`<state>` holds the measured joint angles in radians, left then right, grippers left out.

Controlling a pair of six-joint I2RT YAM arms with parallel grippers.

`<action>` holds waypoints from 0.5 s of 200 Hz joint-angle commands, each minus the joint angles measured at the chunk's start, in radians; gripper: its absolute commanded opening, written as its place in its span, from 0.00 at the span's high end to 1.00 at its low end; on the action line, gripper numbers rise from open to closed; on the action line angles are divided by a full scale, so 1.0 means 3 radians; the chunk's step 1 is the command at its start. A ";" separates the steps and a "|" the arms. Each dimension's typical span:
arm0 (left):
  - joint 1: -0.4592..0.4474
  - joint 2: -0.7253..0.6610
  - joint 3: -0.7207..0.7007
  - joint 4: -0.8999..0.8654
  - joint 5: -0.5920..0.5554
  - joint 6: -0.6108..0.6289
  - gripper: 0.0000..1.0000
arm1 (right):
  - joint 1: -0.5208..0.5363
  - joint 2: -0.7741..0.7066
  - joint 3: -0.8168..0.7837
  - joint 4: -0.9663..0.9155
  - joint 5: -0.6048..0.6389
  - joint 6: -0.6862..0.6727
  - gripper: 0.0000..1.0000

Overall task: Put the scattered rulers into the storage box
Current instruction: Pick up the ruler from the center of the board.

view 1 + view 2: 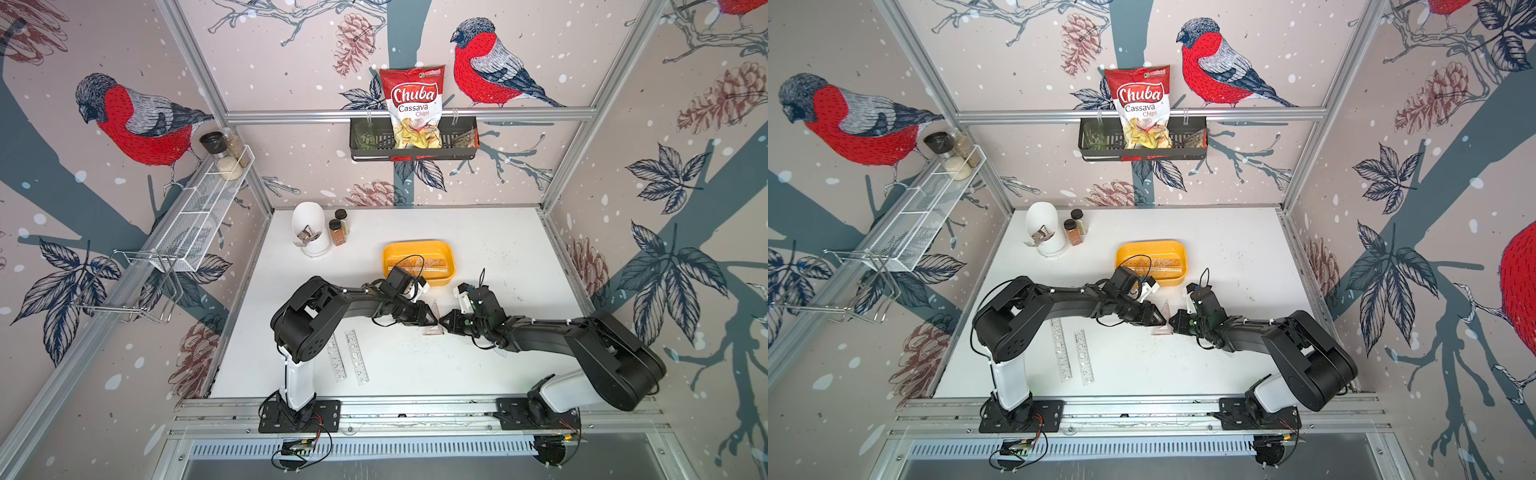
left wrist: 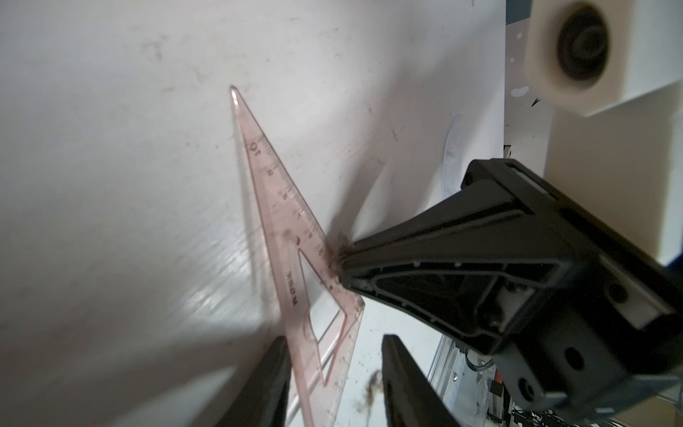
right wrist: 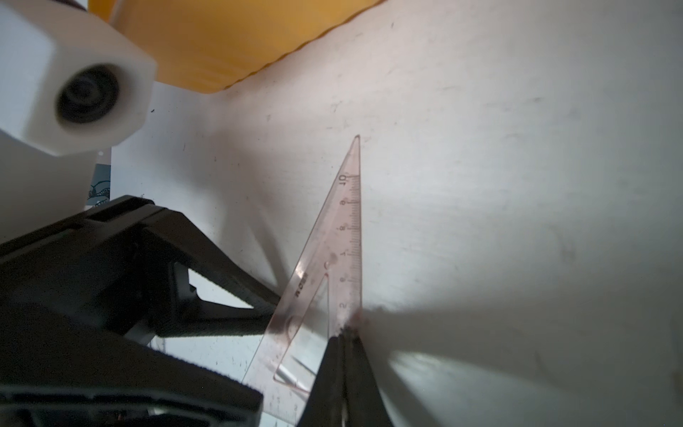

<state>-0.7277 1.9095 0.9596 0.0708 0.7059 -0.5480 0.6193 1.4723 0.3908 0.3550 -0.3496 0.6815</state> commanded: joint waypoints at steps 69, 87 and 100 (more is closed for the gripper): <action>-0.0034 0.0075 0.0023 -0.0267 -0.0200 -0.0004 0.83 | -0.0031 -0.0012 -0.0086 -0.0024 -0.0102 0.0057 0.91; -0.0029 0.0049 0.0020 -0.0274 -0.0192 0.0009 0.91 | -0.0090 -0.0079 -0.0086 -0.0052 -0.0154 0.0028 0.90; -0.0029 0.0010 0.0032 -0.0309 -0.0183 0.0026 1.00 | -0.0171 -0.0161 -0.0076 -0.0095 -0.0238 -0.0036 0.89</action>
<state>-0.7345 1.9247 0.9680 0.0486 0.6800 -0.5541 0.5941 1.4555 0.3676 0.3687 -0.3809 0.6880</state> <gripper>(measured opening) 0.069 0.101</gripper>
